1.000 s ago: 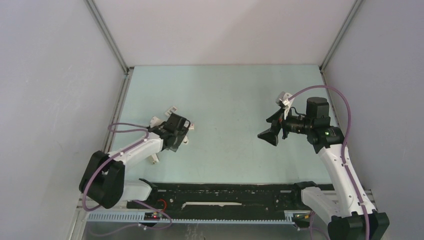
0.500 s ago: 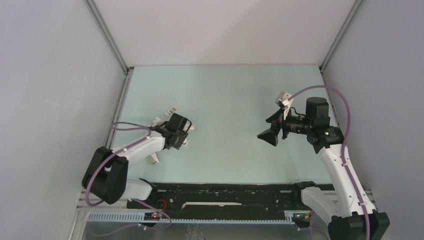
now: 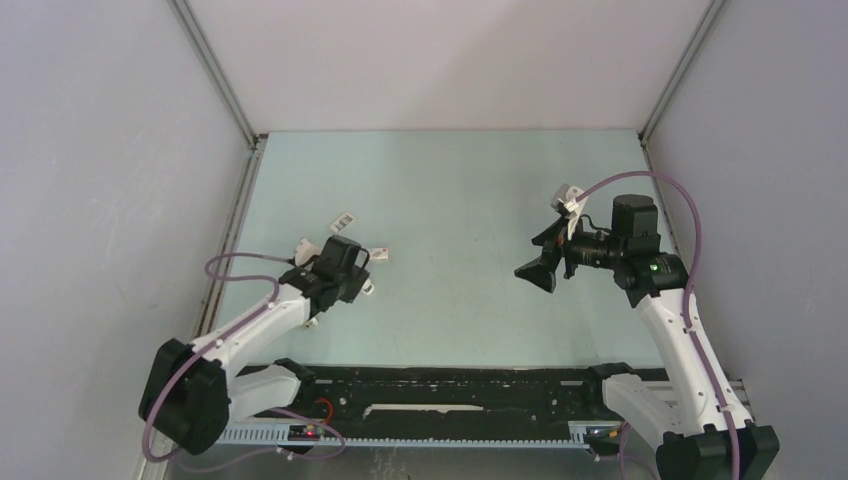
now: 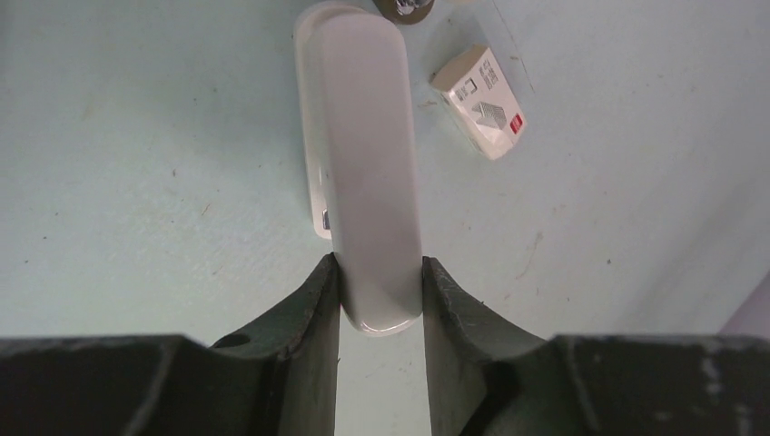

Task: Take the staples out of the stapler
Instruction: Pick up the stapler from the center of the board, then unload the staple at the center of the board.

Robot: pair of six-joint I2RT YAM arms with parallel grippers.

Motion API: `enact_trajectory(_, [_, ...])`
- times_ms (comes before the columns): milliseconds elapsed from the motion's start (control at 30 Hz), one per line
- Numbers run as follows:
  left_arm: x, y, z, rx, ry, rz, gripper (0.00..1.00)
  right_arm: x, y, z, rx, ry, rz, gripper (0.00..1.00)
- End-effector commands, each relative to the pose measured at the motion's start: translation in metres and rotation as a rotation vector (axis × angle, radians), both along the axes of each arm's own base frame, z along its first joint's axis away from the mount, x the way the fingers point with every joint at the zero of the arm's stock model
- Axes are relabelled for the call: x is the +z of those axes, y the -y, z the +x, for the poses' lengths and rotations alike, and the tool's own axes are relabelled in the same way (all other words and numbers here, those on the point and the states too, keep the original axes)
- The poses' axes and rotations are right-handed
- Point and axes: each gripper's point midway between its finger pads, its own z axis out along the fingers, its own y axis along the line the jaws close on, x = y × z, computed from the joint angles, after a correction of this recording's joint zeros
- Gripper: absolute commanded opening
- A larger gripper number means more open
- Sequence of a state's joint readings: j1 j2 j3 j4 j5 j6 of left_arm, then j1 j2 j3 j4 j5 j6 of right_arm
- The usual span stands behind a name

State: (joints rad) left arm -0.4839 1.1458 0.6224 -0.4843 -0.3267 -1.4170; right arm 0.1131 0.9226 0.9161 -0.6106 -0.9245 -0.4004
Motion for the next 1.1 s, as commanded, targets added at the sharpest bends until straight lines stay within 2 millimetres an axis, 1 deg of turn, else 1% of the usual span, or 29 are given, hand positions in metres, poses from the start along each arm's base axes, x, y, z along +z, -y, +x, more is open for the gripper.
enact_trajectory(0, [0.012, 0.003, -0.011, -0.085, 0.057, -0.03, 0.0, 0.005, -0.002, -0.002, 0.016, 0.038, 0.001, 1.0])
enact_trajectory(200, [0.033, 0.016, -0.017, -0.191, 0.146, -0.097, 0.0, 0.005, -0.002, -0.002, 0.017, 0.036, 0.003, 0.99])
enact_trajectory(367, [0.048, 0.028, -0.016, -0.253, 0.204, -0.142, 0.0, 0.004, -0.002, -0.003, 0.019, 0.034, 0.005, 1.0])
enact_trajectory(633, [0.053, 0.047, -0.014, -0.337, 0.206, -0.194, 0.0, 0.004, -0.003, -0.003, 0.023, 0.031, 0.012, 1.0])
enact_trajectory(800, [0.061, 0.056, -0.011, -0.373, 0.226, -0.225, 0.0, 0.004, -0.004, -0.004, 0.027, 0.028, 0.015, 1.0])
enact_trajectory(1000, [0.072, 0.075, -0.012, -0.436, 0.237, -0.31, 0.0, 0.003, -0.006, -0.005, 0.037, 0.018, 0.025, 1.0])
enact_trajectory(1067, [0.078, 0.085, -0.012, -0.47, 0.247, -0.345, 0.0, 0.003, -0.009, -0.006, 0.046, 0.008, 0.037, 1.0])
